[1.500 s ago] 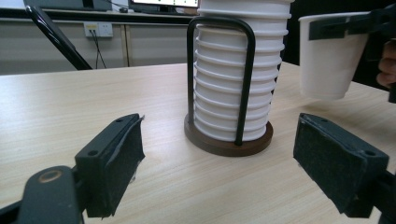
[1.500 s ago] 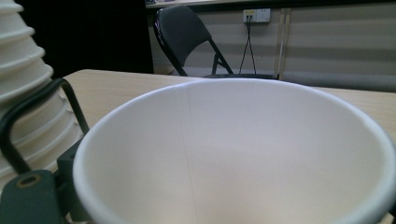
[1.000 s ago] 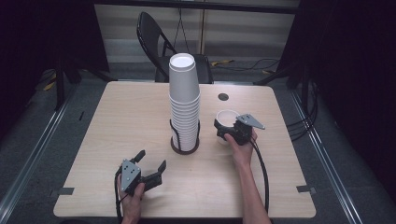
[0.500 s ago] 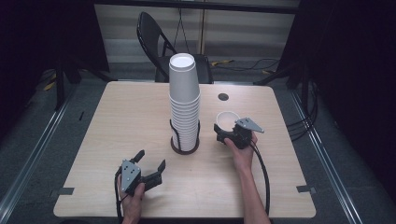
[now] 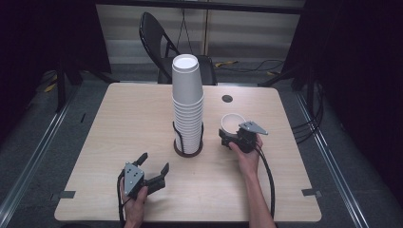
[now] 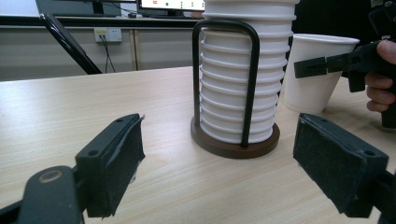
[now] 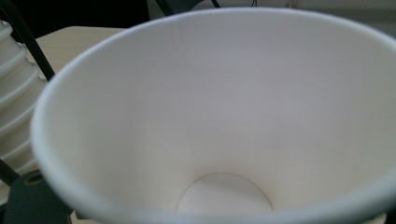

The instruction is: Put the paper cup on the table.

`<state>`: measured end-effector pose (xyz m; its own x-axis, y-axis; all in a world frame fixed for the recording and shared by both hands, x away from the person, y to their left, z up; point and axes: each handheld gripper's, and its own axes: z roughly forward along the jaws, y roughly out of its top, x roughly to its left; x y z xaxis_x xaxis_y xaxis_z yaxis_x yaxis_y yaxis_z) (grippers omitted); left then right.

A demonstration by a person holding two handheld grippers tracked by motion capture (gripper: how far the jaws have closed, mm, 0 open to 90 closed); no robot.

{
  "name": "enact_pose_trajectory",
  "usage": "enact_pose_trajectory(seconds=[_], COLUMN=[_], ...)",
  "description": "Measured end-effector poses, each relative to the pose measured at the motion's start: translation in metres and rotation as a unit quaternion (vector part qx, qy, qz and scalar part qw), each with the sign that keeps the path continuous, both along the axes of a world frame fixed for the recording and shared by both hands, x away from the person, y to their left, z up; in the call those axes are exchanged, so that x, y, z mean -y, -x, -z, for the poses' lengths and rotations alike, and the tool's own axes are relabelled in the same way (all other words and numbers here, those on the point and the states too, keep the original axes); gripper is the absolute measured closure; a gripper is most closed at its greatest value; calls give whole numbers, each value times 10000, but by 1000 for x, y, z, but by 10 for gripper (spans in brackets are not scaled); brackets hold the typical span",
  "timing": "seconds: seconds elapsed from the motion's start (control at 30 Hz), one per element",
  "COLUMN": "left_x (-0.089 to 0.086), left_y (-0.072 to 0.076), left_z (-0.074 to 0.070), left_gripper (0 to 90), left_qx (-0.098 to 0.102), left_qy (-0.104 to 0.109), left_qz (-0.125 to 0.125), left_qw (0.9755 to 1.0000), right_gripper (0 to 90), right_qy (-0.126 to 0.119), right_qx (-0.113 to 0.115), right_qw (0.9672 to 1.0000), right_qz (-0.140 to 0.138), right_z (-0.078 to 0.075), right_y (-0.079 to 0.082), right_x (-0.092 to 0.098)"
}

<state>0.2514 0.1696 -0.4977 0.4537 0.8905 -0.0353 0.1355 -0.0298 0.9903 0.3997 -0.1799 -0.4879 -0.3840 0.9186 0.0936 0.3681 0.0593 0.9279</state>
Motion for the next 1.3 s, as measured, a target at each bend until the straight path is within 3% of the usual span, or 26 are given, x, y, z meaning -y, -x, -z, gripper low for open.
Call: enact_pose_trajectory(seconds=[0.13, 0.27, 0.7, 0.93, 1.3], left_x=[0, 0, 1, 2, 2], left_y=[0, 0, -1, -1, -1], left_z=[0, 0, 0, 0, -1], left_gripper=[159, 160, 159, 159, 159], left_qx=[6, 7, -24, -40, -63], left_qy=[-3, -19, -91, -95, -74], left_qz=[-6, 8, 1, -34, -51], left_qw=[10000, 10000, 10000, 9999, 9999], right_gripper=[123, 126, 129, 129, 130], right_qy=[-104, -54, -6, -73, -308], right_qx=[-265, -450, -666, -603, -286], right_qw=[9996, 9990, 9978, 9981, 9989], right_qz=[17, 42, 60, 85, 186], right_z=[2, 5, 7, 4, -5], right_y=[0, 0, 12, 27, 59], right_x=[3, 5, 12, 17, 22])
